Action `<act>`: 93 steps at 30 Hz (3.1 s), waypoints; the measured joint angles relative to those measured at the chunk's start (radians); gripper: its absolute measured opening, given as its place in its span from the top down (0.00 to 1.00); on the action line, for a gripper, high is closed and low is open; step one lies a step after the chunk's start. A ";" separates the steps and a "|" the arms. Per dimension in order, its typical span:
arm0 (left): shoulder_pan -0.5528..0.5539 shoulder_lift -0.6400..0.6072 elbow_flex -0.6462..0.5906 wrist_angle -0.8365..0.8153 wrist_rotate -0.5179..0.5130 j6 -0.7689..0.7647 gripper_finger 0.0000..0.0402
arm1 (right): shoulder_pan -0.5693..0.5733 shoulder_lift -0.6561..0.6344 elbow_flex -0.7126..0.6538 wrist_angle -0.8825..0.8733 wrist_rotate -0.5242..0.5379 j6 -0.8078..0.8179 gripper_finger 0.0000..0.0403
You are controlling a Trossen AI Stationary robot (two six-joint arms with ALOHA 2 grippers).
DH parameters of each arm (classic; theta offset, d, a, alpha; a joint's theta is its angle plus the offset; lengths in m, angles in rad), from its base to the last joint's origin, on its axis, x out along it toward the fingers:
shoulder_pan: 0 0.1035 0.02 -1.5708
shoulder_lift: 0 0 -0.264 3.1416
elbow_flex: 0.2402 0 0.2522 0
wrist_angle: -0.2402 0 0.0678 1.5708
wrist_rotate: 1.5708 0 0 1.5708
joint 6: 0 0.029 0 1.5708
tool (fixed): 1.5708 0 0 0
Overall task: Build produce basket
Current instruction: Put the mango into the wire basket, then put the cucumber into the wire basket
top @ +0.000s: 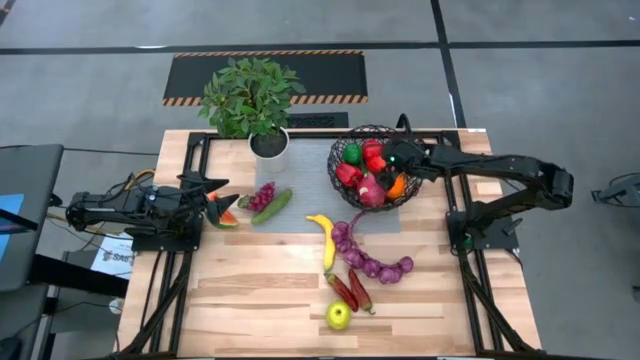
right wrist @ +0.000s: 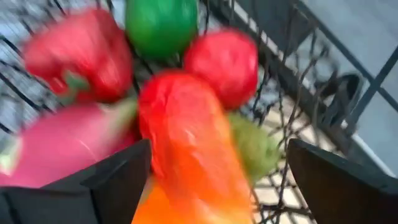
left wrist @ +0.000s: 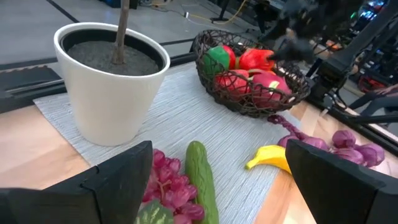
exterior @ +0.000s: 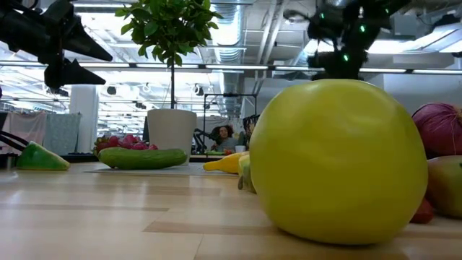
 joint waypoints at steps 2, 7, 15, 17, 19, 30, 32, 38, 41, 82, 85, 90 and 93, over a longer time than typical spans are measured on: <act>0.000 0.000 0.000 -0.010 0.000 -0.002 0.12 | 0.011 0.000 0.058 -0.040 -0.002 -0.001 0.04; 0.000 0.000 0.000 -0.010 0.000 -0.003 0.12 | 0.047 0.001 0.148 -0.073 -0.021 0.020 0.04; 0.000 0.000 0.000 -0.015 -0.016 -0.002 0.12 | 0.240 0.058 0.163 0.401 -0.167 0.030 0.03; 0.000 0.000 0.000 -0.013 -0.023 -0.002 0.12 | 0.284 0.111 0.160 0.523 -0.162 -0.029 0.03; 0.000 0.000 0.000 -0.013 -0.024 -0.002 0.12 | 0.320 0.183 0.163 0.669 -0.158 -0.075 0.03; 0.000 0.000 0.000 -0.012 -0.019 -0.008 0.12 | 0.328 0.638 0.511 0.663 -0.275 -0.278 0.04; 0.000 0.000 0.000 -0.012 -0.020 -0.009 0.12 | 0.318 0.704 0.609 0.568 -0.282 -0.307 0.05; 0.000 0.000 0.000 -0.012 -0.019 -0.008 0.12 | 0.283 0.869 0.872 0.319 -0.295 -0.433 0.05; 0.000 0.000 0.000 -0.012 -0.019 -0.008 0.12 | 0.270 0.939 0.970 0.256 -0.335 -0.467 0.05; 0.000 0.000 0.000 -0.042 -0.008 -0.046 0.12 | 0.310 1.172 1.169 0.057 -0.461 -0.281 0.55; 0.000 0.000 0.000 -0.042 -0.008 -0.046 0.12 | 0.310 1.172 1.169 0.057 -0.459 -0.278 0.59; 0.000 0.000 0.000 -0.042 -0.008 -0.046 0.12 | 0.313 1.170 1.169 0.045 -0.458 -0.273 0.57; 0.000 0.000 0.000 -0.042 -0.008 -0.046 0.12 | 0.313 1.170 1.169 0.043 -0.458 -0.269 0.49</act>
